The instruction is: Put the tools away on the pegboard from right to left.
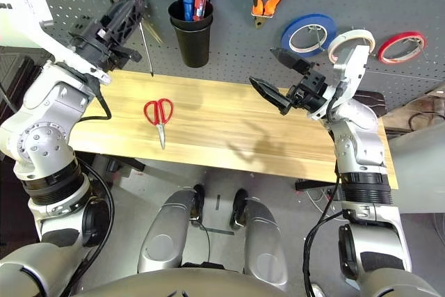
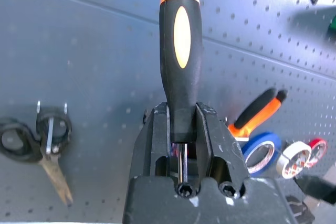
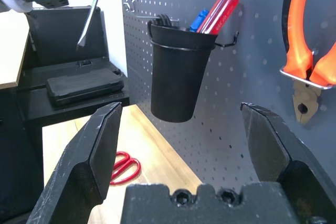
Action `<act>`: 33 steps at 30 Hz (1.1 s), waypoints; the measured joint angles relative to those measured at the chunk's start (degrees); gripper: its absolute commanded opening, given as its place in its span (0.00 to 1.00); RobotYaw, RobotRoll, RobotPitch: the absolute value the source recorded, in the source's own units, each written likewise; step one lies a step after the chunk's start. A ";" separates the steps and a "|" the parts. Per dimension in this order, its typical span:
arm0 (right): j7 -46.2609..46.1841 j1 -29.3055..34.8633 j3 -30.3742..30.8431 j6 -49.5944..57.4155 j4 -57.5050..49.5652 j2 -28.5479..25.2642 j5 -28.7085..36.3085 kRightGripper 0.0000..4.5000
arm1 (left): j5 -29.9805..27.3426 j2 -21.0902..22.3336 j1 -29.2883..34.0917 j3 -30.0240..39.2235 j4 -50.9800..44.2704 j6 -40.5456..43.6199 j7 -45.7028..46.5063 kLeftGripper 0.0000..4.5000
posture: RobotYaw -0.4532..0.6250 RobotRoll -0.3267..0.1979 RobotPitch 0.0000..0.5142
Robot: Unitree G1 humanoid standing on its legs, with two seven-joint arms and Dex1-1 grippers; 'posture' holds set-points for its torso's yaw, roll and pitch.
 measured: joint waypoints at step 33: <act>-4.60 -0.18 -0.13 -3.94 1.96 2.19 -1.42 1.00 | 9.28 -9.35 -23.05 -2.91 48.67 -35.38 -4.23 0.12 | 0.60 0.62 0.34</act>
